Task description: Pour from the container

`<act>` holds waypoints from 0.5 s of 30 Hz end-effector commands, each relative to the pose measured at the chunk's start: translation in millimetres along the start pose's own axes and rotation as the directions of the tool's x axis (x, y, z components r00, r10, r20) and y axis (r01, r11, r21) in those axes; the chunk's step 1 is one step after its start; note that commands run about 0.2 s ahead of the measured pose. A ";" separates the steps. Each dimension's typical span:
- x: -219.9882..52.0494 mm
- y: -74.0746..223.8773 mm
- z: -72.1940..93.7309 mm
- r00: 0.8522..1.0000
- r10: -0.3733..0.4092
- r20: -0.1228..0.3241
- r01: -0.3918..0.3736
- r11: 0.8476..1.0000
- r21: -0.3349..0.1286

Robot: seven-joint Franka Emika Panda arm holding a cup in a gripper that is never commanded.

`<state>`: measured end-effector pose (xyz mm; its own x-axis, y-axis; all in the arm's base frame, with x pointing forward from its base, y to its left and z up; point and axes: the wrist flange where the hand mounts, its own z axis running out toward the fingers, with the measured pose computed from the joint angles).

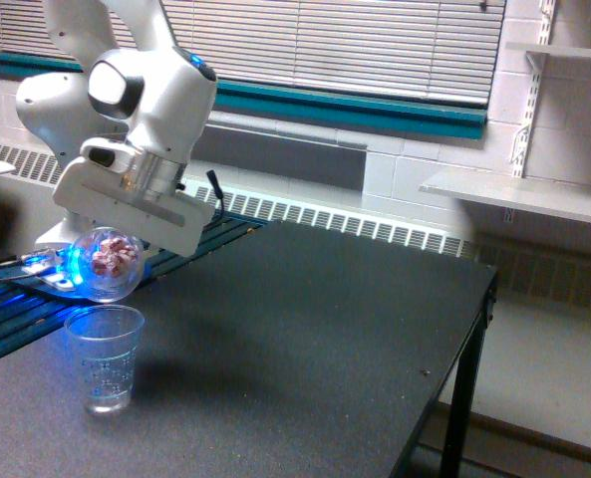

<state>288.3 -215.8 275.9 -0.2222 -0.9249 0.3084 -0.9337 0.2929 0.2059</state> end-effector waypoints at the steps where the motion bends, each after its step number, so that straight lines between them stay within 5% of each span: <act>1: 8.6 -8.1 2.2 1.000 -0.001 0.011 0.002 1.000 -0.026; 15: 12.6 -40.8 16.9 0.999 -0.037 0.036 0.042 0.992 -0.120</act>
<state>309.7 -238.9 258.2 -0.2376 -0.9298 0.2811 -0.9006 0.3193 0.2949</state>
